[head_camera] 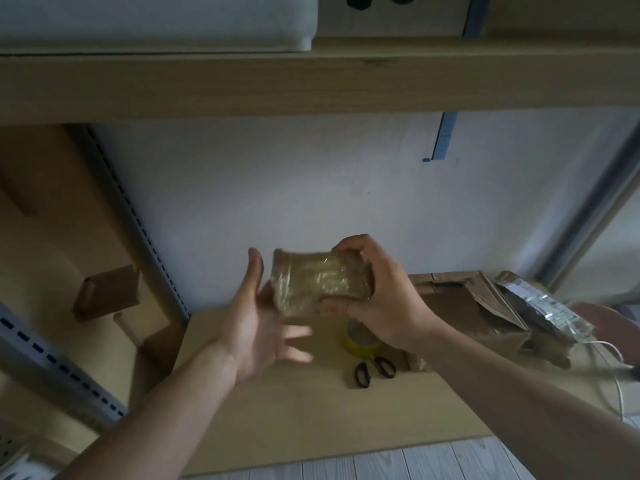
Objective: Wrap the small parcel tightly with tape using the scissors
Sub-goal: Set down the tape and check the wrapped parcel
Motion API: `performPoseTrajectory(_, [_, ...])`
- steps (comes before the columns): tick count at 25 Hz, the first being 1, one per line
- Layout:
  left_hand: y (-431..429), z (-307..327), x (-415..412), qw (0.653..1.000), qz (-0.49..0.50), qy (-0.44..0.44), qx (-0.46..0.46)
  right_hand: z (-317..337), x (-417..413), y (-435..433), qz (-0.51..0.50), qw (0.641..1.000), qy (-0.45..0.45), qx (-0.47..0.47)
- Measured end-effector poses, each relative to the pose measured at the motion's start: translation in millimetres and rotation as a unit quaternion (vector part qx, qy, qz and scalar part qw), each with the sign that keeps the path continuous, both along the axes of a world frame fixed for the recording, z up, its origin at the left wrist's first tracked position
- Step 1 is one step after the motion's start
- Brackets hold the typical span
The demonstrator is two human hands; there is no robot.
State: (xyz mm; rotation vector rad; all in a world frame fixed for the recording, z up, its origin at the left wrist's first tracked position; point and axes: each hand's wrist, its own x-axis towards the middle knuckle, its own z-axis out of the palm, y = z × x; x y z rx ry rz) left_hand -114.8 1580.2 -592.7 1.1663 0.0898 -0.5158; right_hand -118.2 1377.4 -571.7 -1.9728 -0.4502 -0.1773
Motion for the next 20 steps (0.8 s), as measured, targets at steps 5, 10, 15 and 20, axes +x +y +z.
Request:
performPoseTrajectory(5, [-3.8,10.8,1.0,0.997,0.054,0.003,-0.051,-4.6,-13.9,18.9,0.07,0.97,0.191,0.133])
performPoseTrajectory(10, [-10.7,3.0,-3.2,0.984,0.088,-0.149,-0.053,-6.9,-2.0,18.4,0.023,0.883,0.356,0.303])
performPoseTrajectory(15, [1.4,9.5,4.7,0.982,0.082,-0.169,0.018,-13.8,-2.4,17.2,0.054,0.894,0.304,0.323])
performPoseTrajectory(20, [10.9,-0.9,6.3,0.973,0.142,-0.18,0.034,-16.8,2.2,6.7,0.025,0.923,0.307,0.23])
